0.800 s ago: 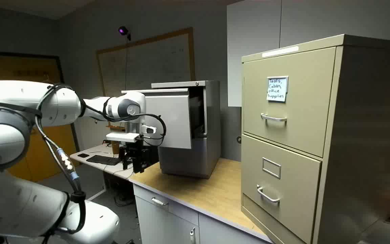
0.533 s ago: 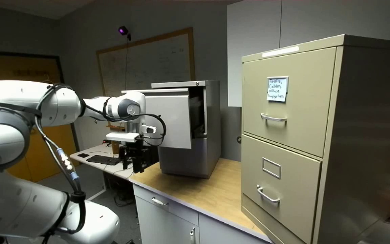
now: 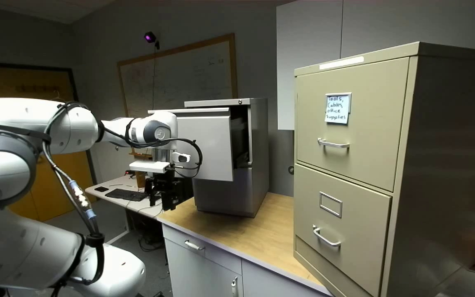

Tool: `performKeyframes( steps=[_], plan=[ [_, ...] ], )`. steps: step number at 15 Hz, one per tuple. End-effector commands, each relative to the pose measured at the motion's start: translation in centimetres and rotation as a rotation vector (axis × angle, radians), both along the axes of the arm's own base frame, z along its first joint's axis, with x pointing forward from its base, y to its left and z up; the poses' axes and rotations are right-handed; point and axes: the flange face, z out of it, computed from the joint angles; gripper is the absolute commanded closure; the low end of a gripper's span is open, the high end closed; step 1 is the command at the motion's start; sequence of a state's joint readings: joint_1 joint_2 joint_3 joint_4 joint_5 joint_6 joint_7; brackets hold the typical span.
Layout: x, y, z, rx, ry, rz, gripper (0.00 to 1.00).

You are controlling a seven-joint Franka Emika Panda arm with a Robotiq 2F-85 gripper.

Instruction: Close the top drawer of the file cabinet on the left

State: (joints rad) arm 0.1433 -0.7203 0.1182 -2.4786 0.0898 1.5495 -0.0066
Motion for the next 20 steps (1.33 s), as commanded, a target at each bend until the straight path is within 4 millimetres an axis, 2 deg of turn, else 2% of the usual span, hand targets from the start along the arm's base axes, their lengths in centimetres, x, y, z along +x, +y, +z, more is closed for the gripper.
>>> performKeyframes(
  steps=[1,17,20],
  plan=[
    [0.01,0.01,0.04,0.0,0.001,0.0,0.0],
    [0.01,0.01,0.04,0.0,0.0,0.0,0.0],
    [0.05,-0.55,0.33,0.008,-0.023,-0.019,0.0]
  ],
)
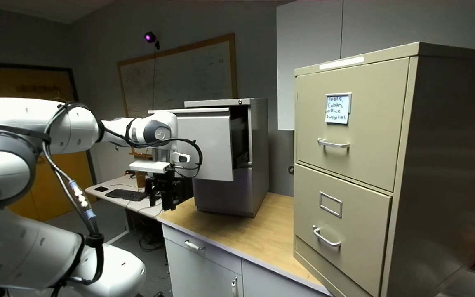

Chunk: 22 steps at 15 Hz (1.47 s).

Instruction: Close the top drawer of the file cabinet on the left

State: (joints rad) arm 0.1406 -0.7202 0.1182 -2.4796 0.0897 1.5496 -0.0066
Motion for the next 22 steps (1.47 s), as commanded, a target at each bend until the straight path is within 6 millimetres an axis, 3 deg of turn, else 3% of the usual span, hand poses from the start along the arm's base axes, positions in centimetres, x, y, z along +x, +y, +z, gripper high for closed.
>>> performKeyframes(
  steps=[1,5,10,11,13,21,22],
  plan=[
    [0.1,-0.7,0.5,0.008,-0.033,-0.025,0.0],
    [0.5,-1.7,2.6,0.018,-0.111,-0.034,0.0],
    [0.3,-3.0,7.3,-0.004,-0.244,-0.054,0.0],
    [0.2,-3.2,8.5,-0.008,-0.272,-0.058,0.15],
    [0.0,-3.4,11.0,-0.021,-0.335,-0.062,0.34],
    [1.4,-2.0,17.3,0.028,-0.643,-0.04,0.95],
    [1.8,-1.8,17.8,0.035,-0.676,-0.035,0.98]
  ],
)
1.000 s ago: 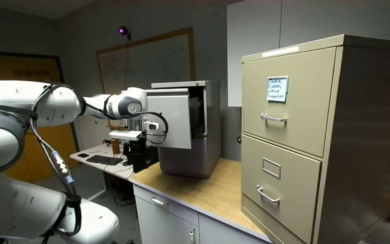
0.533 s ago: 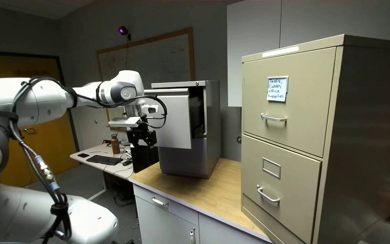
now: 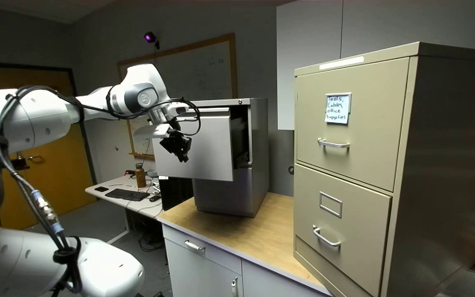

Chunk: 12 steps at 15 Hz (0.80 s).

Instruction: Close the top drawer of the file cabinet on the left

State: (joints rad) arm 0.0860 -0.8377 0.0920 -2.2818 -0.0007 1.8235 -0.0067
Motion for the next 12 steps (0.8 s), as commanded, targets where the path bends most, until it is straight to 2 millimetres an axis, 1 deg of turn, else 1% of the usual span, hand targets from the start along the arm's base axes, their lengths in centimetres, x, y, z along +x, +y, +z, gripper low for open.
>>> performKeyframes(
  steps=[1,3,6,10,12],
  plan=[
    [1.4,1.0,2.6,0.003,-0.114,0.019,0.98],
    [2.2,1.7,3.8,0.006,-0.165,0.03,1.0],
    [3.9,3.5,5.6,0.012,-0.221,0.073,0.97],
    [7.1,6.4,7.3,0.022,-0.257,0.131,0.98],
    [8.8,7.1,7.5,0.035,-0.244,0.147,0.98]
  ],
)
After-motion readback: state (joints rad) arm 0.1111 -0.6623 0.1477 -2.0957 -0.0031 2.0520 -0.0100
